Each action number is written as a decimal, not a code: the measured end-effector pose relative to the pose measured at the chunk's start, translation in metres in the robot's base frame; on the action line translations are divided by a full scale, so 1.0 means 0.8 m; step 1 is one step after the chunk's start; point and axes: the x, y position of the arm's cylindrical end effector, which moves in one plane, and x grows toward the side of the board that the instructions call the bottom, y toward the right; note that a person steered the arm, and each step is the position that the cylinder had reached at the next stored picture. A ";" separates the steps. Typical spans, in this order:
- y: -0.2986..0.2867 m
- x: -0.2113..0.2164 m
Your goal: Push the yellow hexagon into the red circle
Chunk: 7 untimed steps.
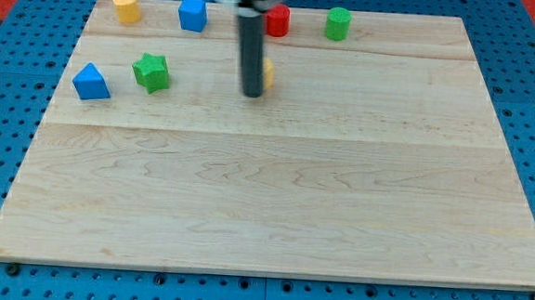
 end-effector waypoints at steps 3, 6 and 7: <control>-0.009 0.024; 0.001 0.014; -0.029 0.015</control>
